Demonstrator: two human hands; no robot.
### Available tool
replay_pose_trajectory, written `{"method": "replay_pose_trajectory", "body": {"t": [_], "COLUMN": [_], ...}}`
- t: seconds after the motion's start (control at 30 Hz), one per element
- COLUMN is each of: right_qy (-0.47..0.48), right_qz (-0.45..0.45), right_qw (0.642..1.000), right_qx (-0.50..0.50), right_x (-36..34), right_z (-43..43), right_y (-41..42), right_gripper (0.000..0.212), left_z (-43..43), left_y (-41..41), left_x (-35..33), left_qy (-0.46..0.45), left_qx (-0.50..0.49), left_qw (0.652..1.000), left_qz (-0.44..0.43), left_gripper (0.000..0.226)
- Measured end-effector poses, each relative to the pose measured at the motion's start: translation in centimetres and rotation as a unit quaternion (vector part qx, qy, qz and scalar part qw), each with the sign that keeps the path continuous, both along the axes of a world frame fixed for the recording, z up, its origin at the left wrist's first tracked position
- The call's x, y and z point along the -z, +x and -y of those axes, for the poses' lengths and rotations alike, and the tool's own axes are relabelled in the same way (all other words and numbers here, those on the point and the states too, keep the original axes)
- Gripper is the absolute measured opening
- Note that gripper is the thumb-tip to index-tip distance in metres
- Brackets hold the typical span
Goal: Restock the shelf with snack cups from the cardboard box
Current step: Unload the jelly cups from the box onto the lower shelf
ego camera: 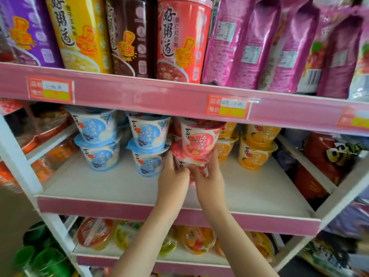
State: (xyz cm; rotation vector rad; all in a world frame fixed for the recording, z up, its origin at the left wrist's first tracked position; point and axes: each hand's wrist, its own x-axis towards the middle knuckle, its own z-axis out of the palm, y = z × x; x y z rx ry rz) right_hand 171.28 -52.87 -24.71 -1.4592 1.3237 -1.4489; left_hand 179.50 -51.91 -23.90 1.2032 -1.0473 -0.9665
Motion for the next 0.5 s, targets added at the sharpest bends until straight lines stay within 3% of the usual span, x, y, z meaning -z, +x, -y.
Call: {"method": "replay_pose_trajectory", "body": {"t": [0.3,0.5], "right_qy": [0.002,0.032], "right_qz": [-0.039,-0.037], "right_qw": [0.999,0.998], "right_qx": [0.013,-0.025], "right_x": [0.5,0.3], "right_z": [-0.4,-0.3], "right_y": [0.5,-1.5], "right_gripper": [0.073,0.074], "left_z": [-0.5,-1.8], "left_y": [-0.7,-1.8], "left_x": [-0.1,-0.9], "left_qy": [0.024,0.027], "left_qx": [-0.021,-0.052], "left_qw": [0.999,0.998], "left_qz": [0.035,0.027], "left_gripper": [0.079,0.072]}}
